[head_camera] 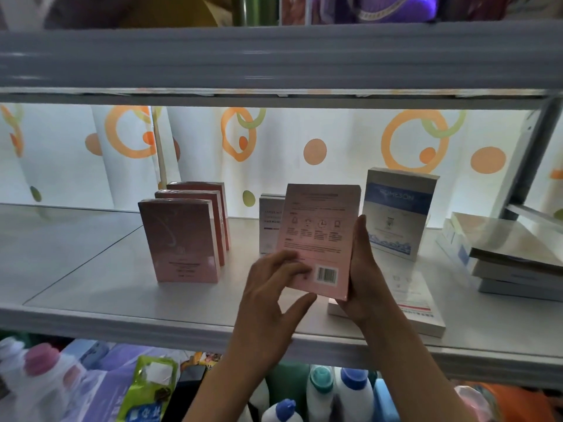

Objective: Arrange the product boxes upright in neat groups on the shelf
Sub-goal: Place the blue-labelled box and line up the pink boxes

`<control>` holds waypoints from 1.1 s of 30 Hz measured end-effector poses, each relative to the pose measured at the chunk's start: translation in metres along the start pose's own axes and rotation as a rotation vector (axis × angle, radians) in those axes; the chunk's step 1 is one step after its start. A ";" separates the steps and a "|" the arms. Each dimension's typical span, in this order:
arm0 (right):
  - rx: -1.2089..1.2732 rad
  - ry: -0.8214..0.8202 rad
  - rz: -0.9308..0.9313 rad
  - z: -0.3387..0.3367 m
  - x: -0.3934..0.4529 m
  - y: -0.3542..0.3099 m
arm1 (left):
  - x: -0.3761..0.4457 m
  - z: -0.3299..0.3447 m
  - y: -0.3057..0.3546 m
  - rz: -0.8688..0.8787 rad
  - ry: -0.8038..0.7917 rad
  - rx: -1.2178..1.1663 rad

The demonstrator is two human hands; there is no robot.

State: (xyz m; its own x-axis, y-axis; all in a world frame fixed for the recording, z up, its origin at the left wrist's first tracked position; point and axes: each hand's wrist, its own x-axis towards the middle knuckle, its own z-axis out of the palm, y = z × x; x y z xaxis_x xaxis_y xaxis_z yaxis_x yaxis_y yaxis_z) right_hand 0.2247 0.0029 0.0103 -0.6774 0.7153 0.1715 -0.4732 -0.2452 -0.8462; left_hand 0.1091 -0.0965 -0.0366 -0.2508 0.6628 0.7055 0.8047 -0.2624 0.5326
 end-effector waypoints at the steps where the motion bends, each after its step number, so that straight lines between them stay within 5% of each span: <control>1: -0.019 0.009 0.005 -0.002 0.001 0.000 | 0.000 -0.001 -0.005 -0.018 0.030 0.005; 6: -0.092 0.047 0.045 -0.011 0.008 0.004 | -0.003 0.005 -0.018 -0.086 0.144 -0.104; 16: -0.344 0.154 0.070 -0.023 0.005 0.016 | -0.005 0.006 -0.027 -0.119 0.015 -0.064; 29: -0.316 0.152 0.057 -0.017 -0.003 0.016 | -0.015 0.005 -0.024 -0.154 0.088 -0.121; 33: -0.116 0.054 0.024 -0.015 -0.012 0.016 | -0.023 0.002 -0.012 0.080 0.147 0.143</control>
State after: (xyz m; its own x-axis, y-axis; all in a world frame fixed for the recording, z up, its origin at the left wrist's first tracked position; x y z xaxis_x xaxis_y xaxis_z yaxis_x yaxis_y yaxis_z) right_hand 0.2333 0.0003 -0.0126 -0.6546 0.7454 0.1260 -0.3872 -0.1874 -0.9028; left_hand 0.1058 -0.1072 -0.0603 -0.2508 0.5316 0.8090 0.8908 -0.2004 0.4078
